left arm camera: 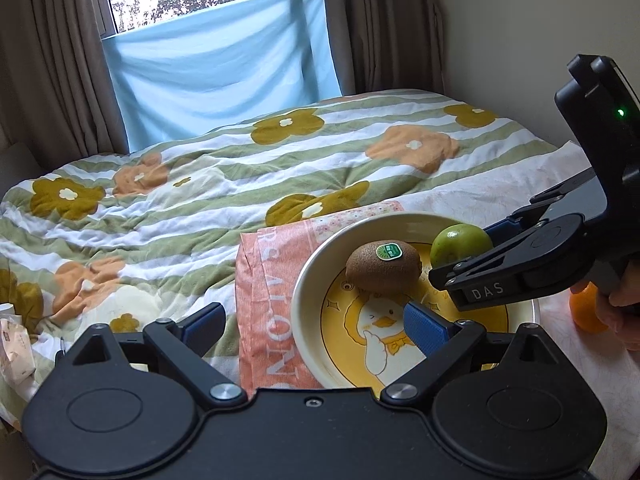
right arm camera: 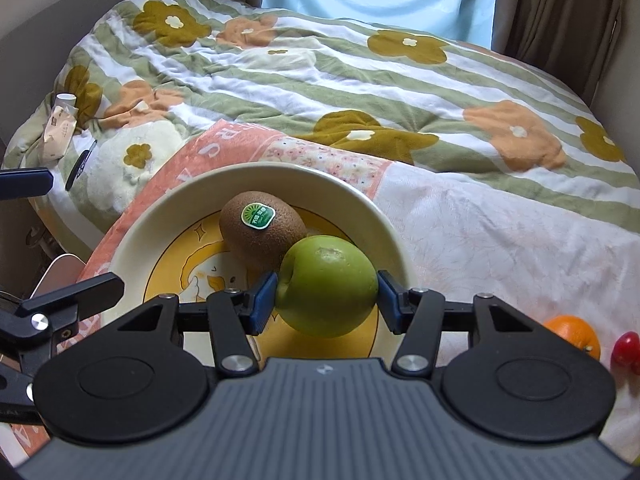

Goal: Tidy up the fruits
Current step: 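Open both tools to drop the kiwi and green apple onto the plate, then move both tools back toward the remaining fruit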

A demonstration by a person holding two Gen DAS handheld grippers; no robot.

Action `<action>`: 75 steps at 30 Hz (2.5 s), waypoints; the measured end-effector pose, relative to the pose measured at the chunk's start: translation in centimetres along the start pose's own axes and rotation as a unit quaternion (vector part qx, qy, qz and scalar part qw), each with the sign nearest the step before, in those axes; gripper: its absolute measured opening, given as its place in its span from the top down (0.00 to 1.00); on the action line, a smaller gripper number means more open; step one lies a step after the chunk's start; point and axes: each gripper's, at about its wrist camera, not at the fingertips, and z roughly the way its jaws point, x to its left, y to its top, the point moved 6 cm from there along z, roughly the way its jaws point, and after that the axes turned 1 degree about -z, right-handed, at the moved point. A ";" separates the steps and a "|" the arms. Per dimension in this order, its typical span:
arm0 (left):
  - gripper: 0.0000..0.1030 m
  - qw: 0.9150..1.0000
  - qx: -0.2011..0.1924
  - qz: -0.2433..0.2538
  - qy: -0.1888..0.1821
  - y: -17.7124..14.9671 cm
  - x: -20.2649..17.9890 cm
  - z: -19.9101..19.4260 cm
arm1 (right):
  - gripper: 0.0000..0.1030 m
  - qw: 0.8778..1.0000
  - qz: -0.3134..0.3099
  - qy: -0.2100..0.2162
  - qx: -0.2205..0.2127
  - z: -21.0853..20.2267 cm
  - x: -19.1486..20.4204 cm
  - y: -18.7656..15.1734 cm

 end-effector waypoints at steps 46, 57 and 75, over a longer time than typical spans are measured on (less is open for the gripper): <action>0.05 0.998 -0.034 -0.050 0.026 0.2 -13.2 -13.4 | 0.00 0.993 0.068 -0.052 -0.077 -21.5 -12.7 -10.2; 0.05 0.998 -0.020 -0.057 0.009 -0.6 -21.8 -11.7 | 0.00 0.993 0.075 -0.072 -0.060 -22.2 -20.6 -15.8; 0.12 0.998 0.024 -0.052 -0.004 -3.7 -28.5 -4.0 | 0.00 0.992 0.091 -0.082 -0.029 -16.2 -27.1 -20.1</action>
